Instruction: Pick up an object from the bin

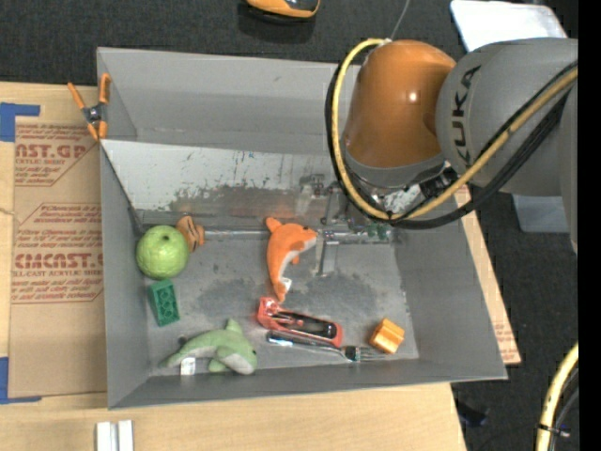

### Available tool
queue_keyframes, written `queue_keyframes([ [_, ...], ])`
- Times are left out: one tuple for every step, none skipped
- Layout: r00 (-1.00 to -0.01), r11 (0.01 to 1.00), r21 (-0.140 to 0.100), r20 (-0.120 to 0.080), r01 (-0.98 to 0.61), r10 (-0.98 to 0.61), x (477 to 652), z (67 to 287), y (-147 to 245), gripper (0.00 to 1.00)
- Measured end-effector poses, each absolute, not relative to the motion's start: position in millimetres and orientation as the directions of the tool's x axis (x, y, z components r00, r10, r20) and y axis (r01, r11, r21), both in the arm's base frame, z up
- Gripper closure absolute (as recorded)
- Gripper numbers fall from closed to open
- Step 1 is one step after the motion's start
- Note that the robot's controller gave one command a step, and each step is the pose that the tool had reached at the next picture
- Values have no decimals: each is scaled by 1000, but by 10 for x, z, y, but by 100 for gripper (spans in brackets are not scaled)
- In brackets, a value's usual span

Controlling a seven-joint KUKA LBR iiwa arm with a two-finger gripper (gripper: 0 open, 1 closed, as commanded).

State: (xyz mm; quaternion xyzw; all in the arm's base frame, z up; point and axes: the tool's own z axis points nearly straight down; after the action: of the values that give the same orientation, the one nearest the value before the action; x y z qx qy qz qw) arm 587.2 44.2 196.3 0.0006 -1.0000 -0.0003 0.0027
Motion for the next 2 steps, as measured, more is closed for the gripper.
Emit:
queue_keyframes([
  [-1000,1000,1,-2,0,0,5889,2007,441,0],
  [-995,995,2,-3,100,100,5421,1344,473,0],
])
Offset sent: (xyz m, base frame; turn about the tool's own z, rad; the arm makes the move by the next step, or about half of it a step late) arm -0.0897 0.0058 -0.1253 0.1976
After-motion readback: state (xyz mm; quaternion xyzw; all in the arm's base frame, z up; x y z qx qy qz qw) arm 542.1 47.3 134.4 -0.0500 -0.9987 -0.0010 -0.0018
